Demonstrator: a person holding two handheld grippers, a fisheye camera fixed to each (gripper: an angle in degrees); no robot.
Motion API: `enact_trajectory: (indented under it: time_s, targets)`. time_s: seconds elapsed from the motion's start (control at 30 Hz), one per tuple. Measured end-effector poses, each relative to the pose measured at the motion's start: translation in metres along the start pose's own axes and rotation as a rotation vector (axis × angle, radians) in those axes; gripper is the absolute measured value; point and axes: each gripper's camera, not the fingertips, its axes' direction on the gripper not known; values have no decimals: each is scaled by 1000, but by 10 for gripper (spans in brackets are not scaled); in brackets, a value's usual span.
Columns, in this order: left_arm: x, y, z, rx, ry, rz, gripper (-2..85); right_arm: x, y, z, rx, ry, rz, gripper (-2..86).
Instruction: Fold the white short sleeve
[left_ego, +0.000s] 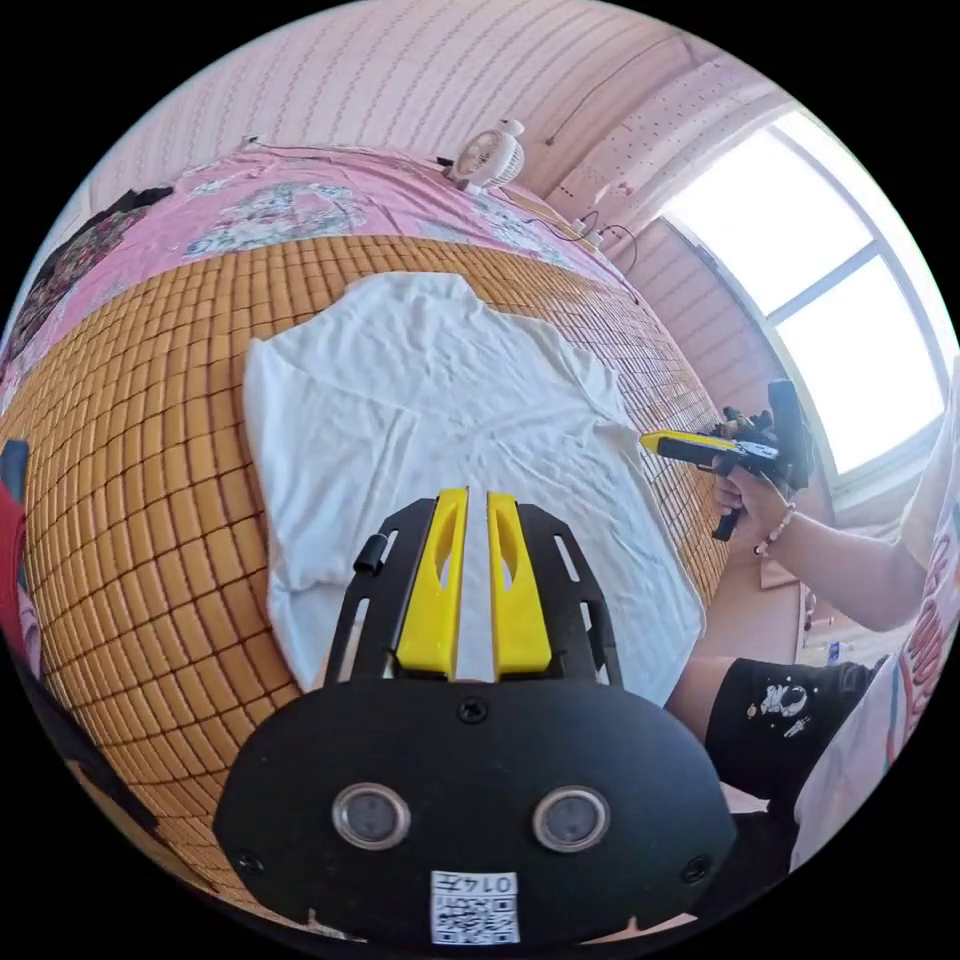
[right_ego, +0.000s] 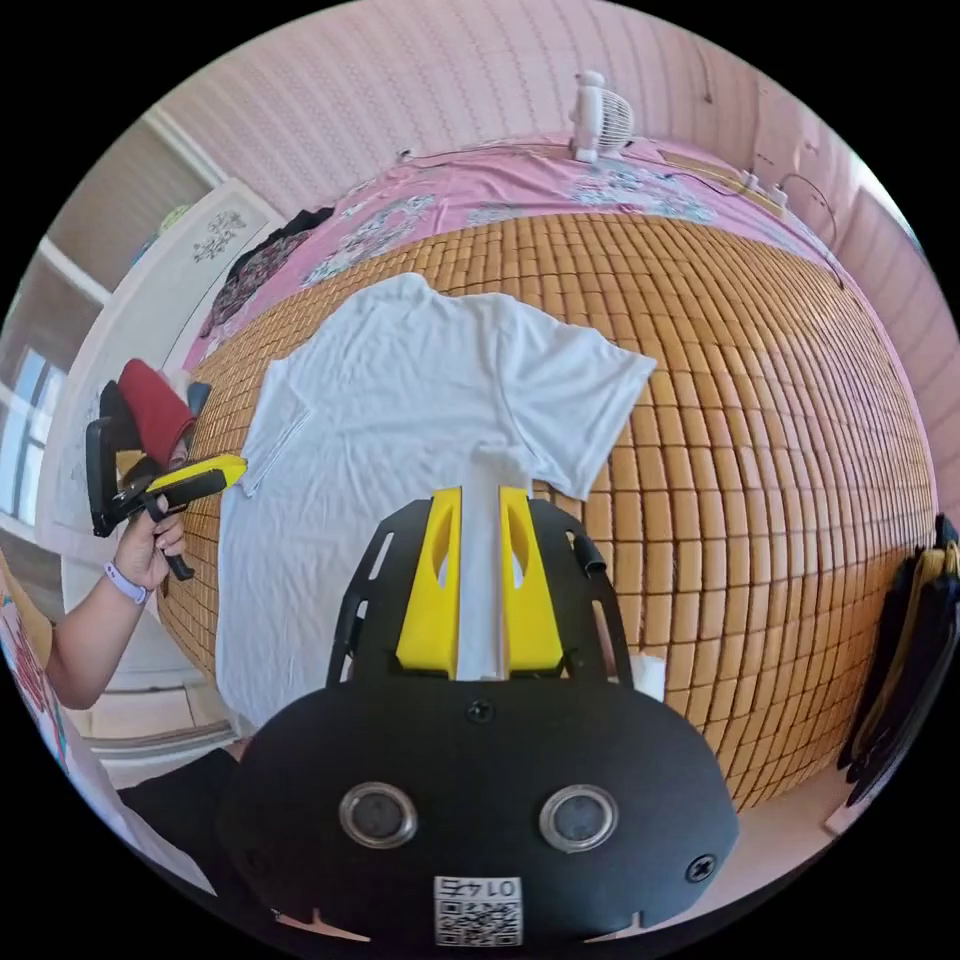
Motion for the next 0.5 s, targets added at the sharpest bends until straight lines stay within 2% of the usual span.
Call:
enact_trajectory:
  time_s: [0.17,0.33,0.5]
  targets:
    - [64,-73,41,-60,55,233,52,59,19,-13,62,-22,227,80]
    - [113,-129,83,-101,124,301,61,69,18,-4,97,-67,229,74]
    - [159,-181,132,-125,122,328,74,70,24,1,111,-27,232,24]
